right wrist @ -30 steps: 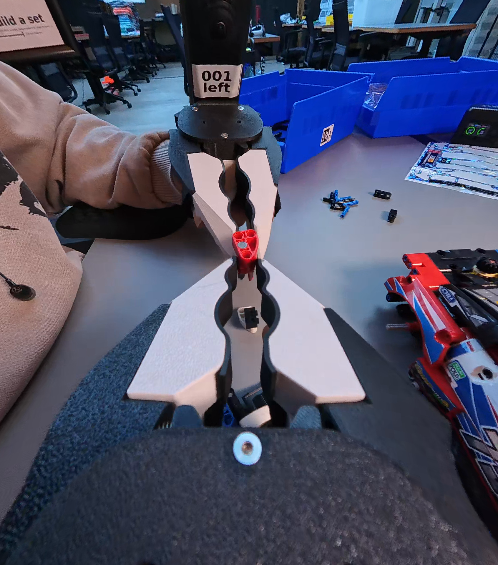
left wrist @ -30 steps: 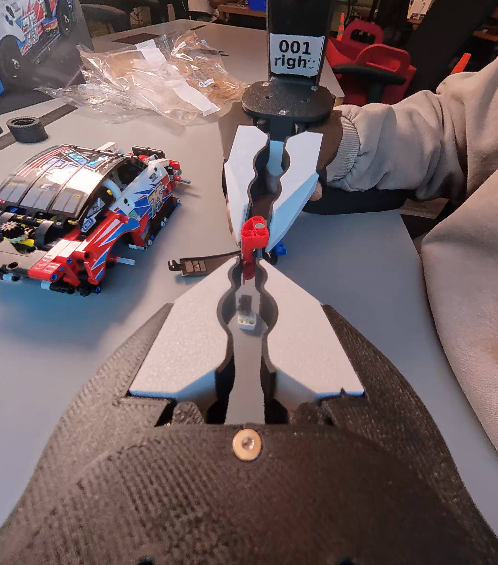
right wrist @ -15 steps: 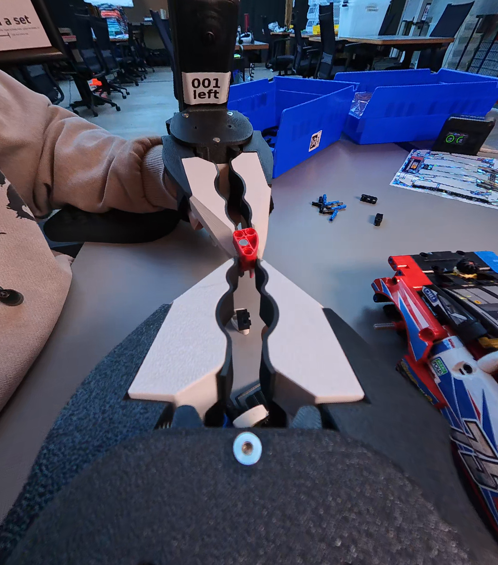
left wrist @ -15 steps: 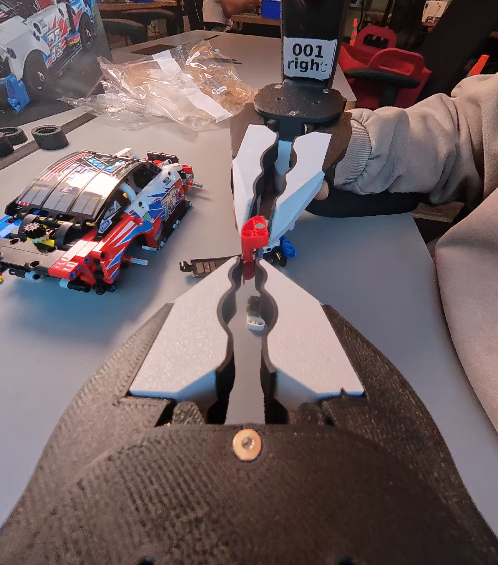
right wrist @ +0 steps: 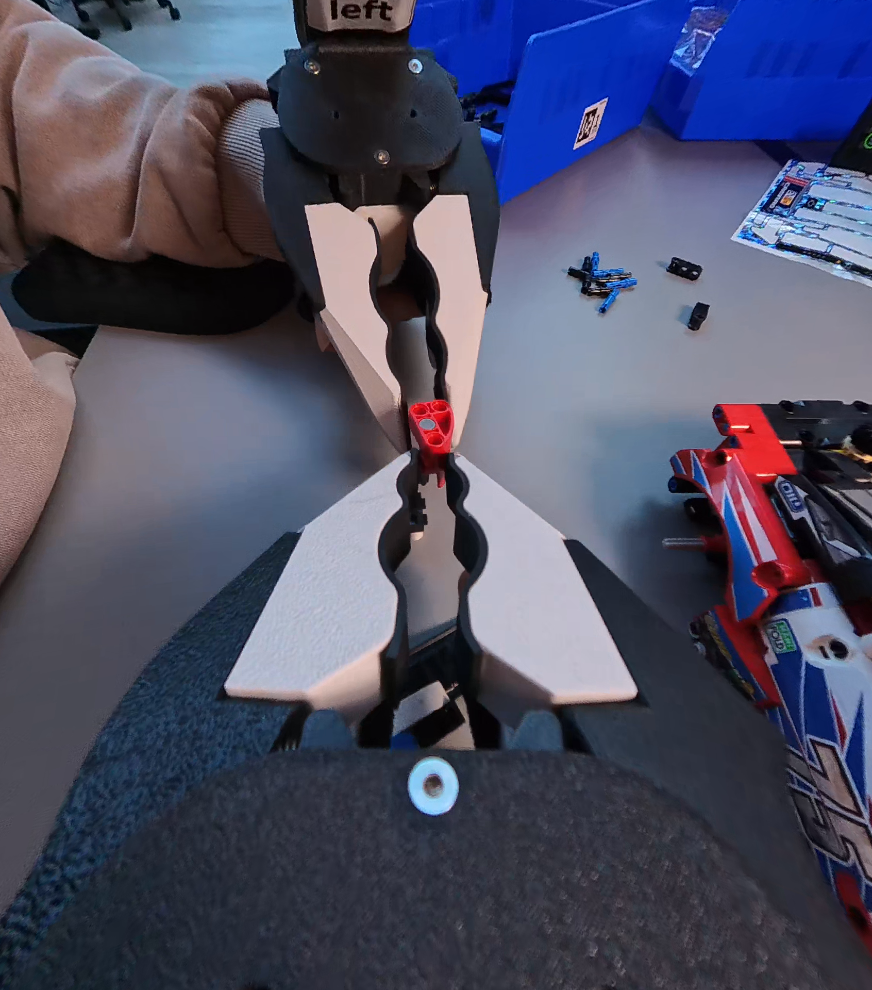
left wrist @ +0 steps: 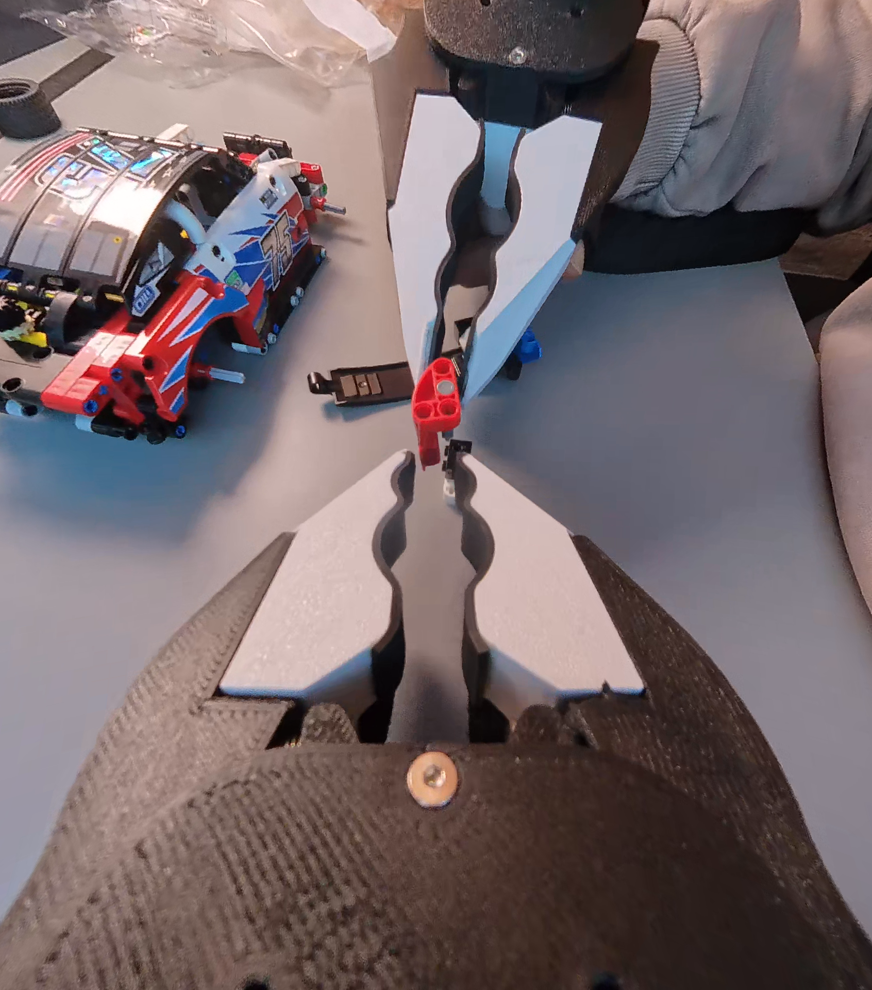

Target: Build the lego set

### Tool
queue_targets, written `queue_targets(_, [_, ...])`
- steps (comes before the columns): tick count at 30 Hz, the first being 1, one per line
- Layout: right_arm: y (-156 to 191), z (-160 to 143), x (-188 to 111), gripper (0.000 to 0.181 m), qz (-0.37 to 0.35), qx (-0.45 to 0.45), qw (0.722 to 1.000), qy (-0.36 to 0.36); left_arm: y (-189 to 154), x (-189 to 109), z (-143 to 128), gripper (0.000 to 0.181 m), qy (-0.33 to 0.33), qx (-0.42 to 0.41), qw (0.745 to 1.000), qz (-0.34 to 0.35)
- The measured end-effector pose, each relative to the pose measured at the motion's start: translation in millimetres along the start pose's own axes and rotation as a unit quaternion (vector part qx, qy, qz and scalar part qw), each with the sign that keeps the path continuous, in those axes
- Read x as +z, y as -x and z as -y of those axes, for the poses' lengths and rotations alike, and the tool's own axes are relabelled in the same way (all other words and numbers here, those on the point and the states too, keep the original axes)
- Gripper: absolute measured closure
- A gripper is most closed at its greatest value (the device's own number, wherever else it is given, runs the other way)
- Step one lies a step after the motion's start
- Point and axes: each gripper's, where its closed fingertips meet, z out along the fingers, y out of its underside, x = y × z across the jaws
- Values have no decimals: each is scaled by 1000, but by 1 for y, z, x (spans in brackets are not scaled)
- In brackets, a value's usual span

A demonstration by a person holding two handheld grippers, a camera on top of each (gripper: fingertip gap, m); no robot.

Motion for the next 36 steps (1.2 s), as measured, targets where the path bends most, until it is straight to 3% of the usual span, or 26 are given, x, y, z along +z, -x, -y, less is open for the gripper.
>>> queue_targets(12, [4,-4,8,175,-9,-4,1000,15,-4,-11,3,146,-15,-21,999,-33])
queue_targets(20, [5,-8,9,175,-8,-7,1000,30,-5,-5,7,168,-25,-18,999,-31])
queue_targets(33, [3,-13,13,174,-20,-10,998,63,-3,-1,5,168,-13,-12,1000,-25])
queue_targets(36, [4,-18,7,155,-16,-22,995,95,-1,-3,7,168,-12,-4,1000,-19])
